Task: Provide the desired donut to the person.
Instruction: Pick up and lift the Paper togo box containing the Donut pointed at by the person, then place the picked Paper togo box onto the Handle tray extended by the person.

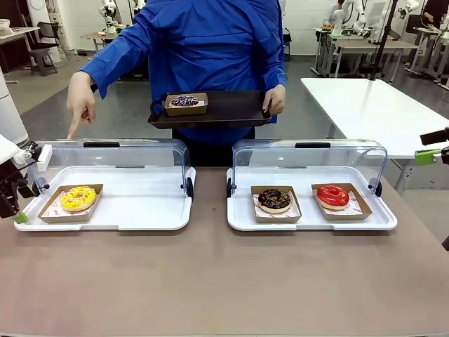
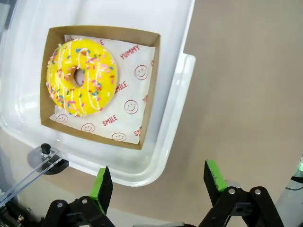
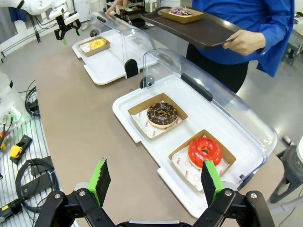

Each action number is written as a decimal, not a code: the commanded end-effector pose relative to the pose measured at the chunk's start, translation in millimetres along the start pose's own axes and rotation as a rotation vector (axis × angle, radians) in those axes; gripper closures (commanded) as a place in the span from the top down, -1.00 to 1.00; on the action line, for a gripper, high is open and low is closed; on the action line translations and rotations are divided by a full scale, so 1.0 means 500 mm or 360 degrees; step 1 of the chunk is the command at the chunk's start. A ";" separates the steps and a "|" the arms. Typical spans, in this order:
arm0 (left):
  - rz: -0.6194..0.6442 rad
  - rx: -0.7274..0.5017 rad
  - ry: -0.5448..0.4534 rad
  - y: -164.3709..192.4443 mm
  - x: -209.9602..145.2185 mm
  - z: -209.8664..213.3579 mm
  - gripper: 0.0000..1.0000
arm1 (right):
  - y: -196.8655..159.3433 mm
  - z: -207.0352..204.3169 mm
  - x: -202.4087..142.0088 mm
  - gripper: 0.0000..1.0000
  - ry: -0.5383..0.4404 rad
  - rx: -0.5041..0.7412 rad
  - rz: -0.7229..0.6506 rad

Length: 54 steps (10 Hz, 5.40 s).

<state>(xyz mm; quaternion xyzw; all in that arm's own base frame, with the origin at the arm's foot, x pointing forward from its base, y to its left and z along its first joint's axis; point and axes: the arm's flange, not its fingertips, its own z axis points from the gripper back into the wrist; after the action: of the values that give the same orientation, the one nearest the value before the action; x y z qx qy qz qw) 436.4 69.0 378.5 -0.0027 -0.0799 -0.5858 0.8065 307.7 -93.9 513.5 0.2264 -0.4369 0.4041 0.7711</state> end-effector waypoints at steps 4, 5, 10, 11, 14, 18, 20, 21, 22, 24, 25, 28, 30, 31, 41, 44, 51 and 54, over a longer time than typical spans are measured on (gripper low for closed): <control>-0.0077 -0.0021 -0.0089 0.052 0.027 -0.035 1.00 | -0.005 -0.005 -0.002 1.00 -0.0037 0.0011 0.0019; -0.0082 -0.0009 -0.0091 0.060 0.032 -0.041 1.00 | -0.005 -0.005 -0.002 1.00 -0.0037 0.0011 0.0019; -0.0064 -0.0069 -0.0023 0.071 0.038 -0.067 1.00 | -0.005 -0.005 -0.002 1.00 -0.0037 0.0011 0.0019; -0.0066 -0.0069 -0.0026 0.075 0.035 -0.077 1.00 | -0.005 -0.005 -0.002 1.00 -0.0037 0.0011 0.0019; -0.0087 -0.0043 -0.0005 0.079 0.029 -0.090 -0.17 | -0.005 -0.005 -0.002 1.00 -0.0037 0.0011 0.0019; -0.0101 -0.0091 0.0048 0.086 0.028 -0.101 -1.00 | -0.005 -0.005 -0.002 1.00 -0.0037 0.0011 0.0019; -0.0104 -0.0083 0.0023 0.084 0.027 -0.100 -1.00 | -0.005 -0.005 -0.002 1.00 -0.0037 0.0011 0.0019; -0.0113 -0.0087 0.0008 0.081 0.027 -0.098 -1.00 | -0.005 -0.005 -0.002 1.00 -0.0037 0.0011 0.0019; -0.0128 -0.0103 0.0004 0.076 0.027 -0.097 -1.00 | -0.005 -0.005 -0.002 1.00 -0.0037 0.0011 0.0019; -0.0159 -0.0129 0.0005 0.067 0.028 -0.092 -1.00 | -0.005 -0.005 -0.002 1.00 -0.0037 0.0011 0.0019; -0.0169 -0.0110 0.0029 0.056 0.027 -0.088 -1.00 | -0.005 -0.005 -0.002 1.00 -0.0037 0.0011 0.0019; -0.0244 0.0091 0.0004 -0.063 0.016 0.022 -1.00 | -0.005 -0.005 -0.002 1.00 -0.0037 0.0011 0.0019; -0.0353 0.0140 -0.0062 -0.144 -0.001 0.098 -1.00 | -0.005 -0.005 -0.002 1.00 -0.0037 0.0011 0.0019; -0.0420 0.0181 -0.0078 -0.189 -0.011 0.134 -1.00 | -0.005 -0.005 -0.002 1.00 -0.0037 0.0011 0.0019; -0.0415 0.0356 -0.0155 -0.268 -0.080 0.347 -1.00 | -0.005 -0.005 -0.002 1.00 -0.0037 0.0011 0.0019; -0.0410 0.0361 -0.0177 -0.272 -0.075 0.344 -1.00 | -0.005 -0.005 -0.002 1.00 -0.0037 0.0011 0.0019; -0.0493 0.0406 -0.0182 -0.260 -0.062 0.330 -1.00 | -0.005 -0.005 -0.002 1.00 -0.0037 0.0011 0.0019; -0.0527 0.0408 -0.0176 -0.256 -0.061 0.337 -1.00 | -0.005 -0.005 -0.002 1.00 -0.0037 0.0011 0.0019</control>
<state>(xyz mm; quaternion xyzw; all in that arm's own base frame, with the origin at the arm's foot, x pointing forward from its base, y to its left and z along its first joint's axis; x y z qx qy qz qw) 288.6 75.0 541.3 0.0701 -0.1955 -0.6885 0.6949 307.8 -94.5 512.9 0.2265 -0.4363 0.4032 0.7719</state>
